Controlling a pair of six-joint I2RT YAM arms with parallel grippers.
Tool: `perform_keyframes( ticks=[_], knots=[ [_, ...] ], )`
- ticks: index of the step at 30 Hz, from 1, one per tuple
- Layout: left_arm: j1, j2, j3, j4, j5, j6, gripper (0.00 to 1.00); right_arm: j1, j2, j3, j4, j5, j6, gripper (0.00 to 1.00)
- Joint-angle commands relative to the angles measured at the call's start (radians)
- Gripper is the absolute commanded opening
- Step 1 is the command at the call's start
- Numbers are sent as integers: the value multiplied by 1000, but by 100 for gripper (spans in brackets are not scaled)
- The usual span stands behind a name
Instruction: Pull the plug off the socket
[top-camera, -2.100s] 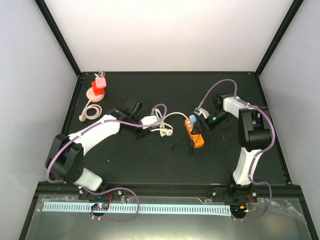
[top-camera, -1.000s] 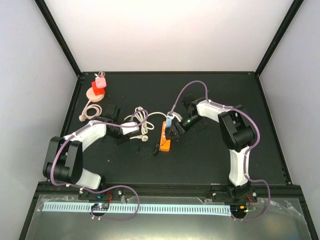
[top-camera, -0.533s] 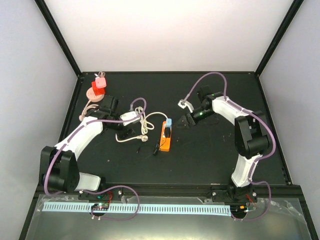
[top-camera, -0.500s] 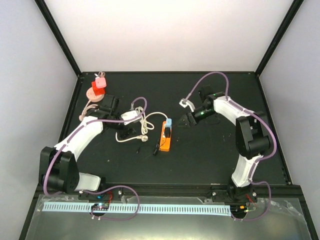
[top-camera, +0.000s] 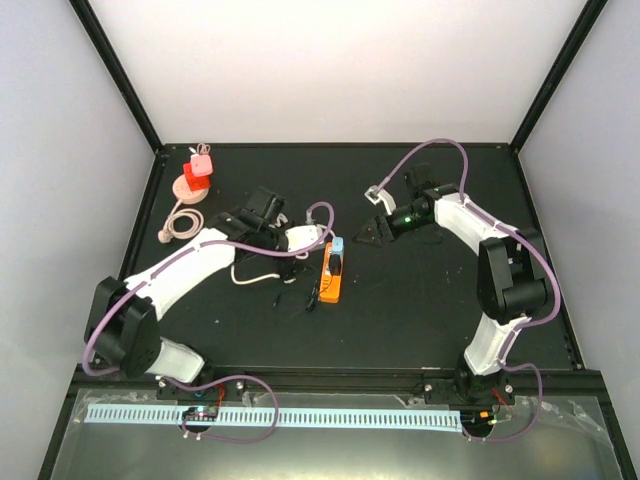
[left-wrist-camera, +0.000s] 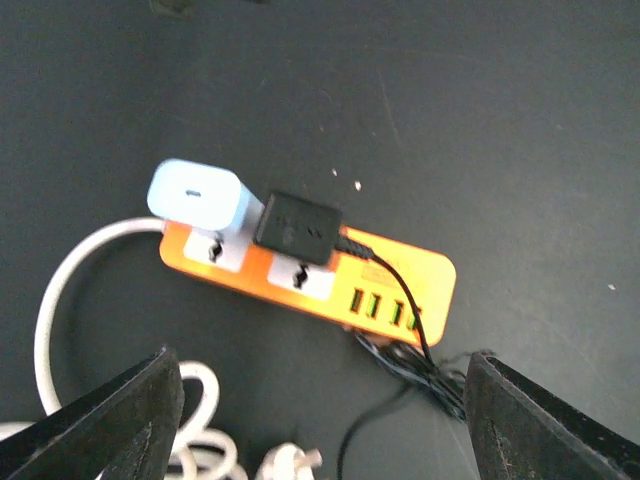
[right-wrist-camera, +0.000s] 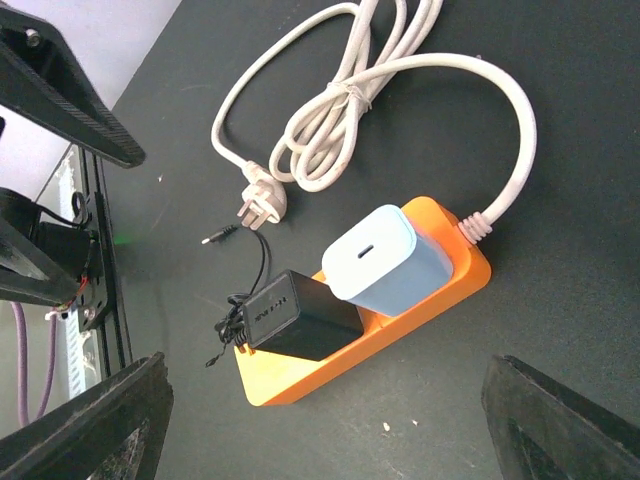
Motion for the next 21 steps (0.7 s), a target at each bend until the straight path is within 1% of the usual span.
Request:
perform_keyframes(
  ticks=[1,3,6,8,10,11,12,17,21],
  knots=[
    [-32,97,109,47,40,-74,79,-18,-18,-2,35,3,32,87],
    [-43,128,136,57,21,-144,80,-40,-19,-8,47,-3,47,86],
    [-52,148,139,104,-14,-226,83,-62,-21,-20,63,0,64,85],
    [-54,158,139,122,-13,-283,85,-72,-18,-27,70,-9,68,85],
    [-56,173,145,134,-13,-343,92,-80,-12,-23,69,-21,70,85],
    [-56,183,151,136,-11,-369,97,-82,-11,-22,70,-26,70,85],
    [-56,195,159,140,-14,-401,99,-84,-11,-21,69,-27,70,85],
    [-62,270,211,146,-41,-533,99,-94,-12,-22,72,-26,75,85],
    [-80,303,236,159,-68,-530,98,-101,-16,-32,75,-22,72,85]
  ],
)
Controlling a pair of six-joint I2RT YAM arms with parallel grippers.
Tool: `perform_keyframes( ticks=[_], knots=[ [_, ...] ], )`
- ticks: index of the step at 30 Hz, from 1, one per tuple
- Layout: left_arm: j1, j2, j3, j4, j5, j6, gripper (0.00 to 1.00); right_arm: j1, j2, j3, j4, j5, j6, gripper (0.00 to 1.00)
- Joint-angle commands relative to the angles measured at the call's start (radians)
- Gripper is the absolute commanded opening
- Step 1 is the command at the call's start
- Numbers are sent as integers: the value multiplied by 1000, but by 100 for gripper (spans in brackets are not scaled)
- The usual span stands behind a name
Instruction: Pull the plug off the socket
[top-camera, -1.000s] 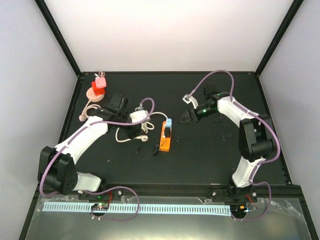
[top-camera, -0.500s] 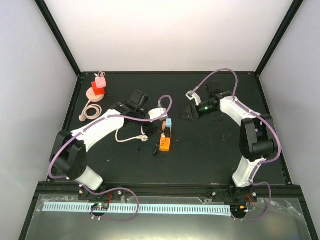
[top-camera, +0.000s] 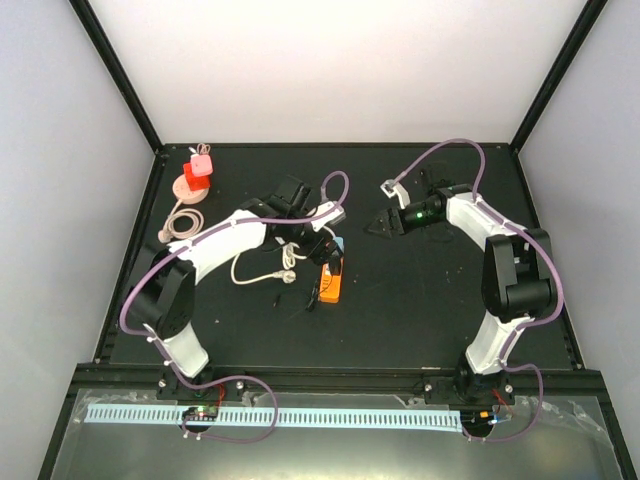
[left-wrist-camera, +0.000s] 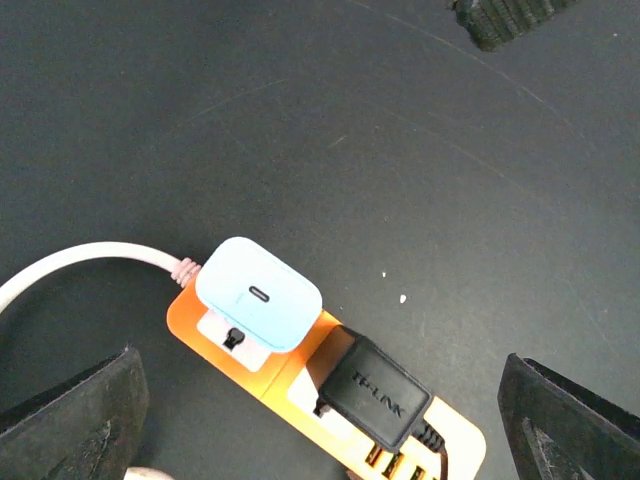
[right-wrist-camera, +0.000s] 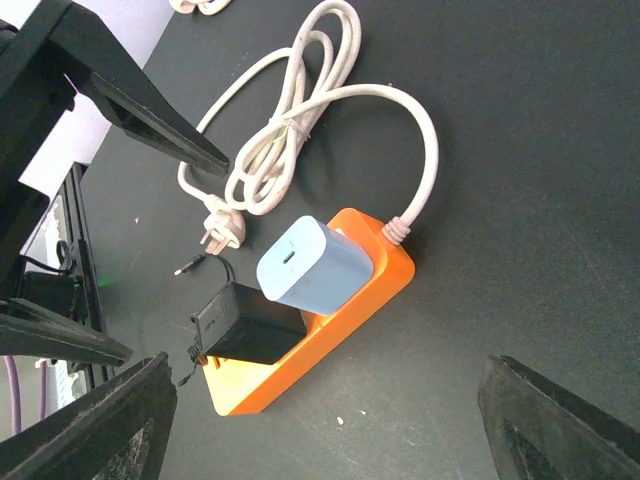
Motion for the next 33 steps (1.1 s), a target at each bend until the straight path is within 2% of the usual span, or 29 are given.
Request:
perform_keyframes(
  ticks=[1,8,15,19,25,33],
  knots=[
    [-30,34,61,34,-47,-51,97,-14,-16,-15,19,-17,4,85],
    [-61,161,217,-108,-143,63,82,-14,-9,-22,16,-25,-8,85],
    [-63,72,133,-107,-114,152,79,-8,-25,-59,71,-22,22,83],
    [-66,7,84,-75,-100,76,78,44,-13,-62,118,10,79,82],
    [-79,-58,-23,-24,-160,-78,82,102,31,-42,176,38,146,82],
    [-149,-46,-54,9,-270,-153,83,104,41,-41,185,43,154,83]
  ],
)
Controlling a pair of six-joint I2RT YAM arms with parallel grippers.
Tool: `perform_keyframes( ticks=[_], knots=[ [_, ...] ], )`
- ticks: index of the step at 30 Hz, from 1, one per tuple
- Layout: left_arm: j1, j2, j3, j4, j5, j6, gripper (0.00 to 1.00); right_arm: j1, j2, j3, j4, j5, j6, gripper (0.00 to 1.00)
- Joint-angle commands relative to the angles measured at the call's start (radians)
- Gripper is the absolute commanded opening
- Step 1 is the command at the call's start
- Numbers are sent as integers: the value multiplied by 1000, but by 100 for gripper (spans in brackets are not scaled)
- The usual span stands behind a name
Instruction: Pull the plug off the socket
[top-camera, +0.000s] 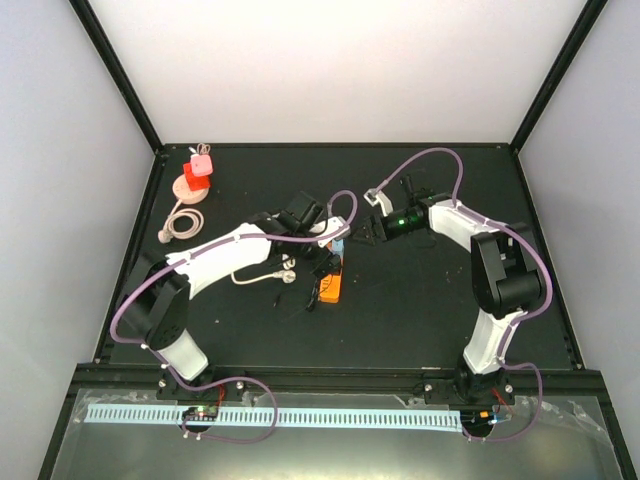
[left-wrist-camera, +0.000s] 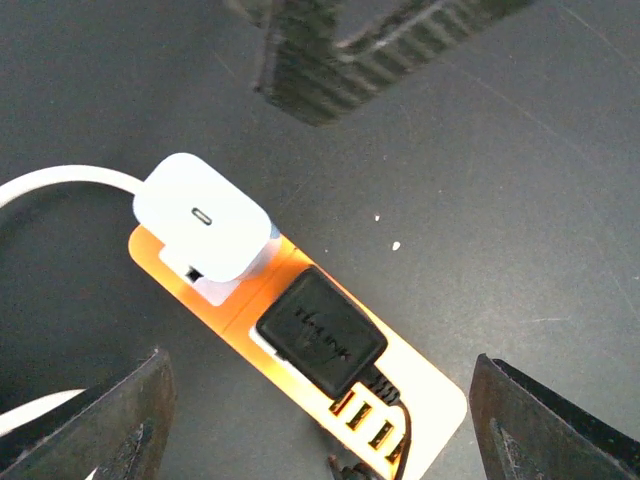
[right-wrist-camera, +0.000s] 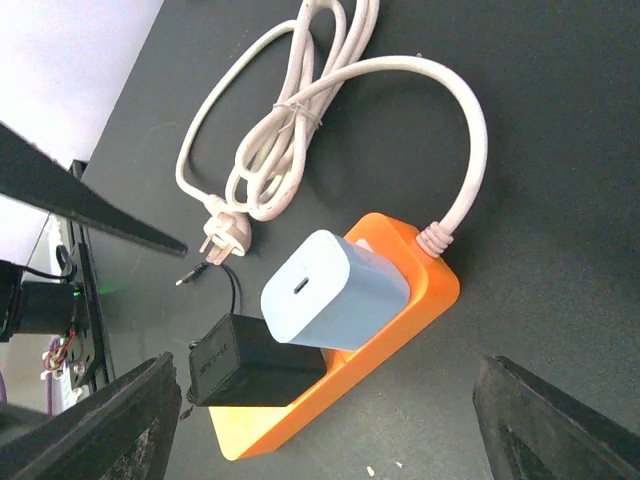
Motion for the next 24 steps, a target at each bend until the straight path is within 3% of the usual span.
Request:
perform_keyframes(
  ticks=[1,10,24],
  knots=[
    [-52,13,7,52,-96,-75,83,-2,-9,4,32,19,10,83],
    [-97,67,15,67,-169,-108,80,-2,-21,-4,38,19,7,84],
    [-113,97,26,57,-187,-64,64,-3,-3,4,23,20,-7,85]
  ],
)
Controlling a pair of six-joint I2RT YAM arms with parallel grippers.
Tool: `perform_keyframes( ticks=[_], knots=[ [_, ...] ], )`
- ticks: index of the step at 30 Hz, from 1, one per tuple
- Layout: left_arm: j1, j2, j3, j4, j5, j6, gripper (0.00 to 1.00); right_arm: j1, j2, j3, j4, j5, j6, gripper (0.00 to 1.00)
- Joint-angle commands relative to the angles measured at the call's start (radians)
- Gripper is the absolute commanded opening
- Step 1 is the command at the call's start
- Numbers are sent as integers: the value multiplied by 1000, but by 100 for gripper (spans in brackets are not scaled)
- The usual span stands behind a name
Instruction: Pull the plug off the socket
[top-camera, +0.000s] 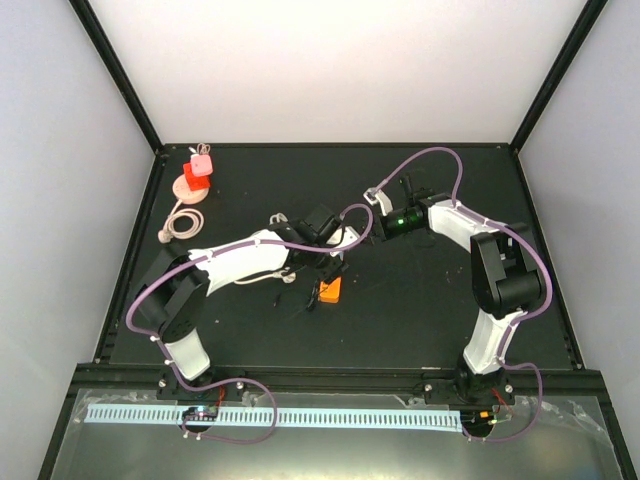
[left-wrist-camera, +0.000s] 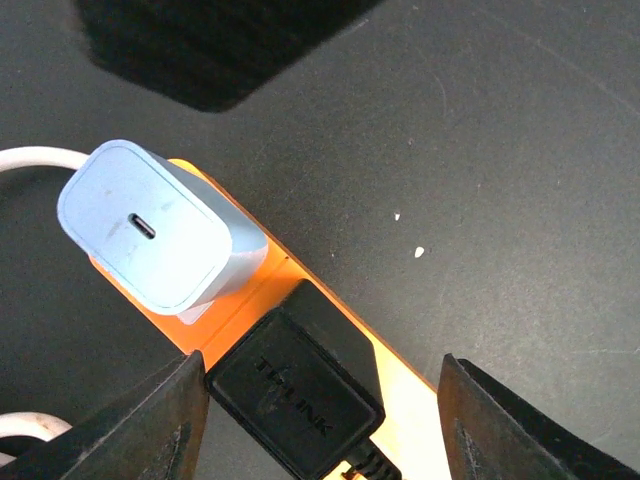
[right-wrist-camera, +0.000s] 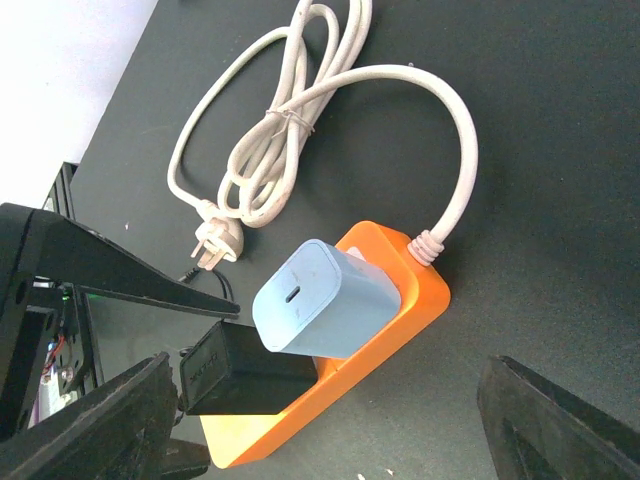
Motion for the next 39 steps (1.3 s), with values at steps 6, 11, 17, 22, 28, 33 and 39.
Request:
perform_keyframes(
  ticks=[6,11,17,22,28,33,39],
  knots=[
    [-6,19,31,0,-5,32,56,-2,-2,5,0,0,-15,85],
    [-6,17,24,-2,-4,48,48,-2,1,6,-4,-3,-17,85],
    [-8,10,21,-4,-3,54,41,-2,5,6,-5,-4,-17,85],
    [-8,13,23,-12,5,67,39,-2,5,5,-6,-4,-16,85],
    [-12,-1,12,-35,19,108,36,-2,3,3,-10,-7,-20,85],
    [-23,-23,-13,-60,34,191,31,-2,6,-4,-14,-17,-23,85],
    [-24,-39,-27,-123,93,303,29,-2,9,-20,-31,-47,-30,85]
  ],
)
